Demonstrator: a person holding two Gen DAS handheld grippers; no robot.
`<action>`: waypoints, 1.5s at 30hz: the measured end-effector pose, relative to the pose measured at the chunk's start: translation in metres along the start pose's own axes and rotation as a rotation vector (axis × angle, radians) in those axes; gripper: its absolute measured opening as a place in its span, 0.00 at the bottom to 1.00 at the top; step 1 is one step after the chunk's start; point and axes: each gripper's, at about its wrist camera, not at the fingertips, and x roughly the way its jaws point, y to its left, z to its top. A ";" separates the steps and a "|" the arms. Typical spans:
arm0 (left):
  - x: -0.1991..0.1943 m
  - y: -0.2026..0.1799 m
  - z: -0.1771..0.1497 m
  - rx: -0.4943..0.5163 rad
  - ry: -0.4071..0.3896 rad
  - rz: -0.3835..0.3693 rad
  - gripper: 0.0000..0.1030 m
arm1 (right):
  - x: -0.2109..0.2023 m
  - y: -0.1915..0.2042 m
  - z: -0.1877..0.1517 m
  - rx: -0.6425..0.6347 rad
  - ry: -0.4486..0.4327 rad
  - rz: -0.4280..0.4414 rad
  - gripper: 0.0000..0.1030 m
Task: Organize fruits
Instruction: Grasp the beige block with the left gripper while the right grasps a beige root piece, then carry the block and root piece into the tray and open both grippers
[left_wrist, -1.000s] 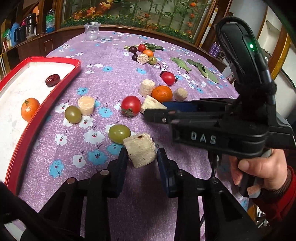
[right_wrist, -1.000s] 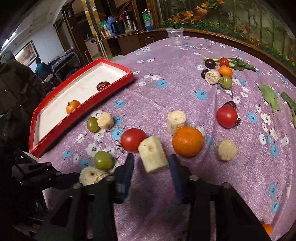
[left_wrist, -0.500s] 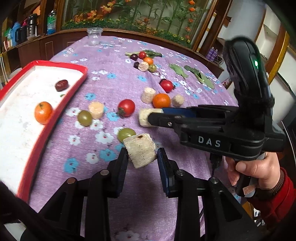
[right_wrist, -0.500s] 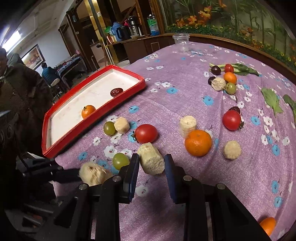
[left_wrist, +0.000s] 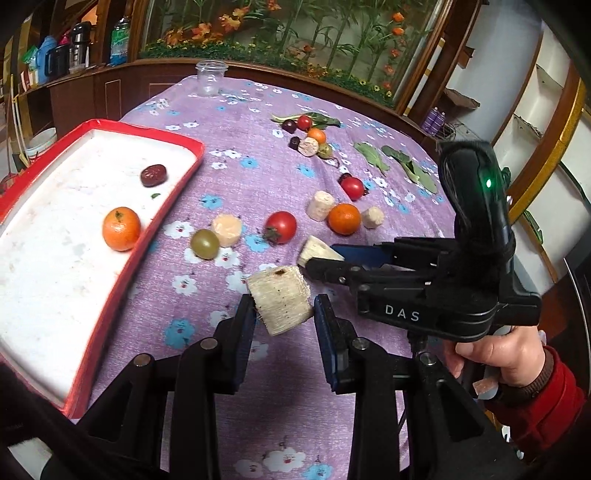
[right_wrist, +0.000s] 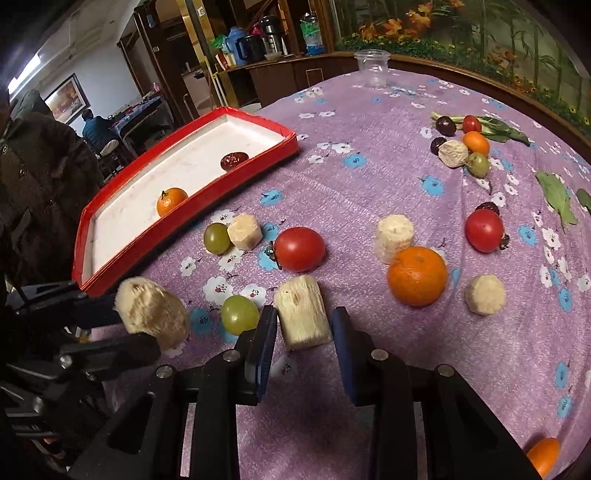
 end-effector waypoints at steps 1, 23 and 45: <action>-0.001 0.003 0.000 -0.005 -0.002 0.003 0.29 | 0.000 0.000 0.000 -0.001 -0.003 -0.001 0.29; -0.023 0.104 0.025 -0.170 -0.069 0.139 0.29 | -0.006 0.055 0.073 -0.059 -0.069 0.135 0.25; 0.003 0.128 0.025 -0.161 -0.016 0.213 0.29 | 0.085 0.093 0.126 -0.091 0.009 0.180 0.25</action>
